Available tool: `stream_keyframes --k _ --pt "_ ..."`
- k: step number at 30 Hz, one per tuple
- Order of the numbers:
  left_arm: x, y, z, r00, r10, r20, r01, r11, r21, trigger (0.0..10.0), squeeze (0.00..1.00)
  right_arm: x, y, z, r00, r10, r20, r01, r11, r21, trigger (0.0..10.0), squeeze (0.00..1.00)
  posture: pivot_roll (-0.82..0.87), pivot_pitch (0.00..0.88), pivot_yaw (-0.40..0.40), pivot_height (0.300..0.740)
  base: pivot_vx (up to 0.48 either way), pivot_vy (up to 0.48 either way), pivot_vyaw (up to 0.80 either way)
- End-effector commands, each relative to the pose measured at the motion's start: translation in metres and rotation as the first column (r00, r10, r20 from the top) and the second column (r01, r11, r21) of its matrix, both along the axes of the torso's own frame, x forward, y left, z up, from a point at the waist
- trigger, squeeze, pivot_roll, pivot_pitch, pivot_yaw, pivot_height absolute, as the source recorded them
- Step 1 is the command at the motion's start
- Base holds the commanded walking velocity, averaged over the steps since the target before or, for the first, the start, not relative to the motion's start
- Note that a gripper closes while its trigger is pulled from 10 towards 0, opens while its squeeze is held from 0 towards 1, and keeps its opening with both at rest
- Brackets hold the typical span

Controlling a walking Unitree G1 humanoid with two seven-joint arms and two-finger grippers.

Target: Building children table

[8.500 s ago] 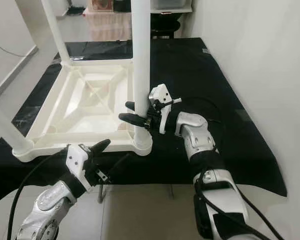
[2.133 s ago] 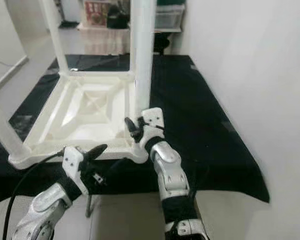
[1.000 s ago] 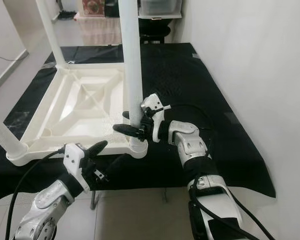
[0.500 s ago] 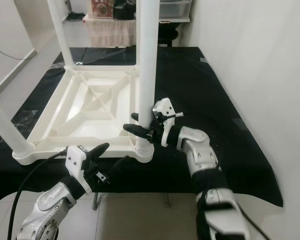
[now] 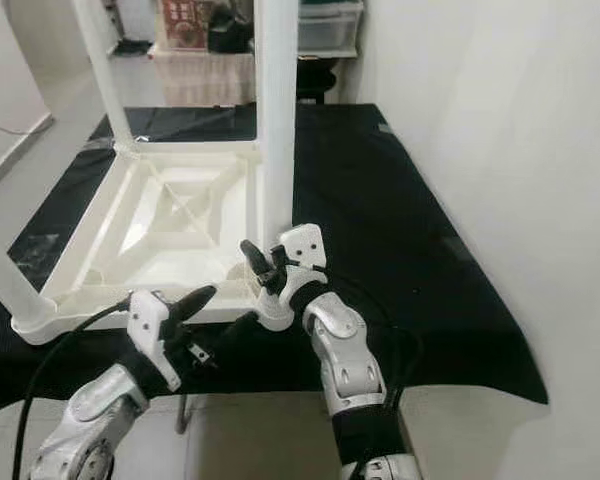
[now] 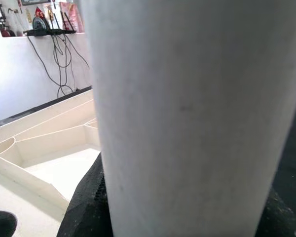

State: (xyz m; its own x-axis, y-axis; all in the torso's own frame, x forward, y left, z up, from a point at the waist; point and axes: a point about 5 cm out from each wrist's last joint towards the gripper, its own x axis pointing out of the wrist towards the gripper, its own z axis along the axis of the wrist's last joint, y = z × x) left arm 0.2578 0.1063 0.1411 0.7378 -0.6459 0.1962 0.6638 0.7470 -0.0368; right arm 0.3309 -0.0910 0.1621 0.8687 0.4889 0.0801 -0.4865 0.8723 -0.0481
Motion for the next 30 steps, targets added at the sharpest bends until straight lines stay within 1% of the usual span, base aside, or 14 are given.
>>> stream_keyframes --k 1,2,3,4,8,9,10,11,15,17,19,22,23,30 --pt "0.0 0.0 -0.005 1.0 0.0 -0.028 0.0 1.0 0.002 10.0 0.0 -0.004 -0.008 -0.032 0.989 -0.042 -0.145 0.04 0.999 -0.016 7.6 0.0 -0.03 0.092 0.008 0.74 0.0 0.0 0.0" --pt "0.0 0.0 -0.006 1.0 0.005 -0.027 -0.005 1.0 0.001 10.0 0.0 -0.007 -0.006 -0.029 0.988 -0.013 -0.153 0.017 1.0 0.02 10.0 0.0 -0.02 0.087 0.007 0.74 0.0 0.0 0.0" --pt "0.0 0.0 -0.006 1.0 0.007 -0.028 -0.007 1.0 0.001 10.0 0.0 -0.005 -0.003 -0.017 0.988 0.092 -0.121 -0.084 0.994 0.066 10.0 1.0 -0.02 0.08 0.006 0.74 0.0 0.0 0.0" --pt "0.0 -0.001 -0.007 1.0 0.008 -0.029 -0.008 1.0 0.001 10.0 0.0 -0.005 -0.002 -0.008 0.982 0.165 -0.091 -0.156 0.983 0.092 10.0 1.0 -0.02 0.08 0.006 0.74 0.0 0.0 0.0" --pt "0.0 -0.001 -0.007 1.0 0.007 -0.029 -0.007 1.0 0.001 10.0 0.0 -0.002 -0.001 0.001 0.97 0.237 -0.059 -0.232 0.969 0.091 10.0 1.0 -0.01 0.081 0.006 0.74 0.0 0.0 0.0" --pt "-0.001 -0.001 -0.007 1.0 0.006 -0.03 -0.006 1.0 0.001 10.0 0.0 0.003 -0.002 0.011 0.949 0.313 -0.029 -0.312 0.949 0.05 10.0 0.86 -0.01 0.083 0.007 0.74 0.0 0.0 0.0" --pt "-0.001 -0.001 -0.007 1.0 0.006 -0.03 -0.006 1.0 0.001 10.0 0.0 0.003 -0.002 0.011 0.949 0.313 -0.029 -0.312 0.949 0.05 10.0 0.86 -0.01 0.083 0.007 0.74 0.0 0.0 0.0" --pt "-0.001 -0.002 -0.006 1.0 0.006 -0.029 -0.006 1.0 0.002 10.0 0.0 0.011 -0.008 0.025 0.878 0.478 -0.007 -0.478 0.877 -0.052 10.0 0.0 0.01 0.087 0.0 0.74 0.0 0.0 0.0" --pt "-0.001 -0.002 -0.006 1.0 0.006 -0.029 -0.006 1.0 0.003 10.0 0.0 0.013 -0.011 0.029 0.849 0.529 -0.006 -0.528 0.846 -0.081 10.0 0.0 0.01 0.088 -0.001 0.74 0.0 0.0 0.0" --pt "-0.002 -0.002 -0.006 1.0 0.01 -0.027 -0.01 1.0 0.004 10.0 0.0 0.016 -0.018 0.037 0.73 0.68 -0.061 -0.682 0.721 -0.127 10.0 0.0 0.02 0.096 -0.005 0.74 0.0 0.0 0.0" --pt "-0.003 -0.002 -0.006 1.0 0.012 -0.027 -0.012 1.0 0.004 10.0 0.0 0.016 -0.021 0.041 0.674 0.733 -0.091 -0.738 0.661 -0.137 10.0 0.0 0.02 0.096 -0.005 0.74 0.0 0.0 0.0" --pt "-0.003 -0.002 -0.006 1.0 0.013 -0.028 -0.012 1.0 0.004 10.0 0.0 0.023 -0.022 0.047 0.674 0.733 -0.094 -0.739 0.665 -0.11 10.0 0.0 0.02 0.097 -0.004 0.74 0.0 0.0 0.0" --pt "-0.003 -0.002 -0.006 0.999 0.013 -0.029 -0.013 1.0 0.004 10.0 0.0 0.026 -0.022 0.05 0.679 0.729 -0.089 -0.734 0.673 -0.091 0.0 0.0 0.02 0.099 -0.005 0.74 0.0 0.0 0.0" --pt "-0.004 -0.003 -0.006 0.999 0.013 -0.03 -0.013 1.0 0.004 10.0 0.0 0.033 -0.025 0.048 0.679 0.728 -0.09 -0.734 0.677 -0.058 0.0 0.0 0.03 0.103 -0.004 0.74 0.0 0.0 0.0"
